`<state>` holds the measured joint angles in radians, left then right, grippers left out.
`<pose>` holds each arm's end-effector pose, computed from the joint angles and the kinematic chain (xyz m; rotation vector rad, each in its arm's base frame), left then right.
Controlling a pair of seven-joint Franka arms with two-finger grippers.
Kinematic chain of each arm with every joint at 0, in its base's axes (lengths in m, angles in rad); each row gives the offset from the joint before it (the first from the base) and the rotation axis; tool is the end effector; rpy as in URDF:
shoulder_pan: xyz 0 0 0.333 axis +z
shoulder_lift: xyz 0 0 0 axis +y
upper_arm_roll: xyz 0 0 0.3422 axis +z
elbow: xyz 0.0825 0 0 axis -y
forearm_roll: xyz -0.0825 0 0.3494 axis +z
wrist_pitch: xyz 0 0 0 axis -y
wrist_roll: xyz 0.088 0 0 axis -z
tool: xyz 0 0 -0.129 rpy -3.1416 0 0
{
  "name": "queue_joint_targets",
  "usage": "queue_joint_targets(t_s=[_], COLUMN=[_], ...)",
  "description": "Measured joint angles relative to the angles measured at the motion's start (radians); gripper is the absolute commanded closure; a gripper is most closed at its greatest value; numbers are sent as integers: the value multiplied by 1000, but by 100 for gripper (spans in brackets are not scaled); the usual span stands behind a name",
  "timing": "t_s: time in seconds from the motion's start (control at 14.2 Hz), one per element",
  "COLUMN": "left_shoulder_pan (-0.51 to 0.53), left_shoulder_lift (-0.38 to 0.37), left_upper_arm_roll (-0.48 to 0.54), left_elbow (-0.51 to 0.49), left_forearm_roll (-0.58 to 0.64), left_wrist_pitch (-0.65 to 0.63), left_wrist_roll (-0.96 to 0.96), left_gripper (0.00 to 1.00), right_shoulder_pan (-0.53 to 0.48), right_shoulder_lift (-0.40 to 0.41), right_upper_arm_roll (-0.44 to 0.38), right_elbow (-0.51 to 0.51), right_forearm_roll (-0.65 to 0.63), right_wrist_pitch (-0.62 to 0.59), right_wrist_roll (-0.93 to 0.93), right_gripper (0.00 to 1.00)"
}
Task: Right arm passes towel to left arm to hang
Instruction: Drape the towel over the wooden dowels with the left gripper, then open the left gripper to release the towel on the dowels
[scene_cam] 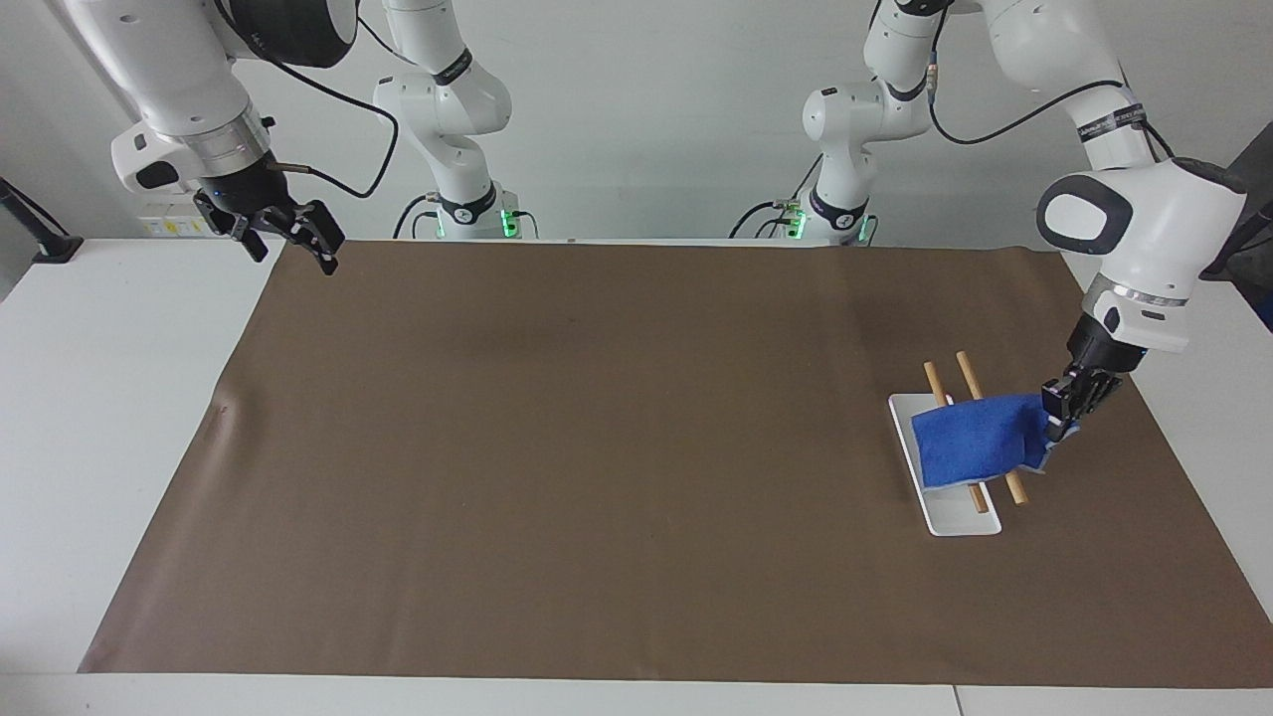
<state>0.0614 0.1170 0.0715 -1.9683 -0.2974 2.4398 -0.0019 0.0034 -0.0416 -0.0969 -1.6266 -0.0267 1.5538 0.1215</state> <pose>0.5898 0.0726 0.4734 2.8565 0.4702 0.5377 0.5001 -0.0515 0.6241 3.1001 -0.3344 -0.0484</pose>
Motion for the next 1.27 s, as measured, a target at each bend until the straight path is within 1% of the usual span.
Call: queue_joint_targets(t_s=[0.42, 0.92, 1.13, 1.2, 1.27], left_shoulder_pan=[0, 0, 0, 0, 0], left_shoulder_lift=[-50, -70, -83, -88, -91], left_upper_arm_roll=[0, 0, 0, 0, 0], left_elbow=[-108, -126, -160, -169, -174], left_forearm_roll=[0, 44, 44, 44, 44], left_wrist_pitch=[-7, -59, -60, -60, -60], left_wrist_roll=[0, 3, 3, 3, 3], left_gripper=[100, 100, 100, 95, 83], right_shoulder_pan=[0, 0, 0, 0, 0], right_shoulder_lift=[0, 0, 0, 0, 0], right_upper_arm_roll=[0, 0, 0, 0, 0], right_elbow=[0, 0, 0, 0, 0], right_forearm_roll=[0, 0, 0, 0, 0], right_wrist_pitch=[0, 0, 0, 0, 0], right_wrist_roll=[0, 0, 0, 0, 0], right_gripper=[0, 0, 0, 0, 0])
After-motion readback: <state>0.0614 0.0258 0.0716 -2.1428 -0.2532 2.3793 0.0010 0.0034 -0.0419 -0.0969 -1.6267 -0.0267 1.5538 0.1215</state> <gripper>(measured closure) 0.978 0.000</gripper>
